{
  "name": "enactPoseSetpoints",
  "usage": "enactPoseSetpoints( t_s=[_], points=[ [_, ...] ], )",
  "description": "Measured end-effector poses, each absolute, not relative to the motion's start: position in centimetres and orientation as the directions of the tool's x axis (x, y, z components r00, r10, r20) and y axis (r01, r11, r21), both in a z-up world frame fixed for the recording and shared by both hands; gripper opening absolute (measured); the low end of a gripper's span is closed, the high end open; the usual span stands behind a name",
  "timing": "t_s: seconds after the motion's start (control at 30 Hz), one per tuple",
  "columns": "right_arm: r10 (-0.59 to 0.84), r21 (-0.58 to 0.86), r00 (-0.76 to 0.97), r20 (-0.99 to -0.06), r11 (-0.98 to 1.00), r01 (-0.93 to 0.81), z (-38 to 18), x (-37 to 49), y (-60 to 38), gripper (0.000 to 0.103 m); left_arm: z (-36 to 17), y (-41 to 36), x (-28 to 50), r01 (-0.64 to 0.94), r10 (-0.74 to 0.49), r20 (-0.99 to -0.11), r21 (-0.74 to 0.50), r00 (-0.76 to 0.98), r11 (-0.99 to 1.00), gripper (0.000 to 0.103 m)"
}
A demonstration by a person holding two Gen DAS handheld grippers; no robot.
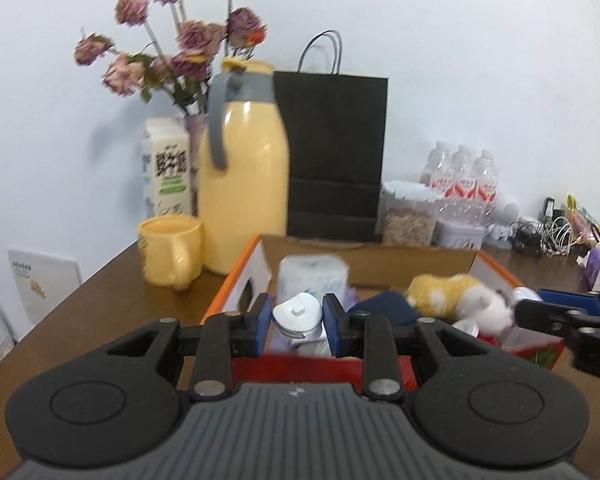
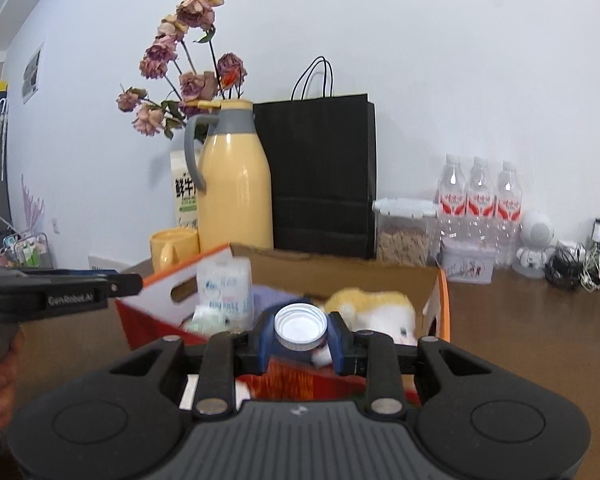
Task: Organize objects
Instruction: 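Carry both white caps into the cardboard box and open both tools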
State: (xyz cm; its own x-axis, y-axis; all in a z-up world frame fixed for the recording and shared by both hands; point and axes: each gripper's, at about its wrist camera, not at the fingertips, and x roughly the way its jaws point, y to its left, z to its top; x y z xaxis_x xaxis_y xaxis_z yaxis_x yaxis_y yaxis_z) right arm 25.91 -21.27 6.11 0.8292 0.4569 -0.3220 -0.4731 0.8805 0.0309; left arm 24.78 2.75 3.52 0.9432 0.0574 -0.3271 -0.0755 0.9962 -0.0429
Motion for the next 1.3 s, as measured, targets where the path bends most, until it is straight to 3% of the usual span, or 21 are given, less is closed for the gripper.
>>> enactPoseSetpoints(
  t_s=[0.27,0.37,0.73,0.8,0.87,0.9,0.93,0.97,1.3],
  points=[
    [0.405,0.056,0.863,-0.302,0.911,-0.408,6.5,31.6,-18.8,0.027,4.4,0.8,30.2,-0.115,0.084,-0.297,-0.087,0.951,0.99,0.028],
    [0.376,0.06,0.87,-0.319,0.924,-0.377,5.5,32.8,-18.5,0.027,3.5,0.6,31.9,-0.142,0.107,-0.331,-0.083,0.938,0.986,0.028],
    [0.386,0.064,0.845,-0.37,0.918,-0.391,4.1,32.4,-18.8,0.028,2.1,1.2,31.5,-0.155,0.126,-0.34,-0.058,0.932,0.986,0.031],
    [0.382,0.063,0.846,-0.371,0.92,-0.387,4.1,32.1,-18.9,0.037,2.1,1.3,31.0,-0.154,0.124,-0.322,-0.067,0.939,0.986,0.053],
    [0.376,0.06,0.848,-0.373,0.922,-0.382,4.1,31.8,-19.1,0.076,2.3,1.4,30.6,-0.165,0.136,-0.306,-0.071,0.942,0.984,0.095],
    [0.37,0.06,0.854,-0.366,0.925,-0.375,4.1,31.6,-19.2,0.086,2.4,1.4,30.5,-0.175,0.147,-0.294,-0.072,0.944,0.982,0.103],
    [0.364,0.059,0.86,-0.358,0.928,-0.368,4.2,31.4,-19.3,0.1,2.5,1.4,30.2,-0.181,0.154,-0.277,-0.075,0.948,0.981,0.103],
    [0.359,0.06,0.866,-0.348,0.93,-0.362,4.2,31.2,-19.4,0.103,2.6,1.5,30.1,-0.182,0.155,-0.27,-0.077,0.95,0.98,0.103],
    [0.346,0.066,0.873,-0.343,0.936,-0.345,4.5,30.8,-19.8,0.103,2.6,1.5,29.8,-0.181,0.155,-0.275,-0.073,0.949,0.981,0.103]
  ],
)
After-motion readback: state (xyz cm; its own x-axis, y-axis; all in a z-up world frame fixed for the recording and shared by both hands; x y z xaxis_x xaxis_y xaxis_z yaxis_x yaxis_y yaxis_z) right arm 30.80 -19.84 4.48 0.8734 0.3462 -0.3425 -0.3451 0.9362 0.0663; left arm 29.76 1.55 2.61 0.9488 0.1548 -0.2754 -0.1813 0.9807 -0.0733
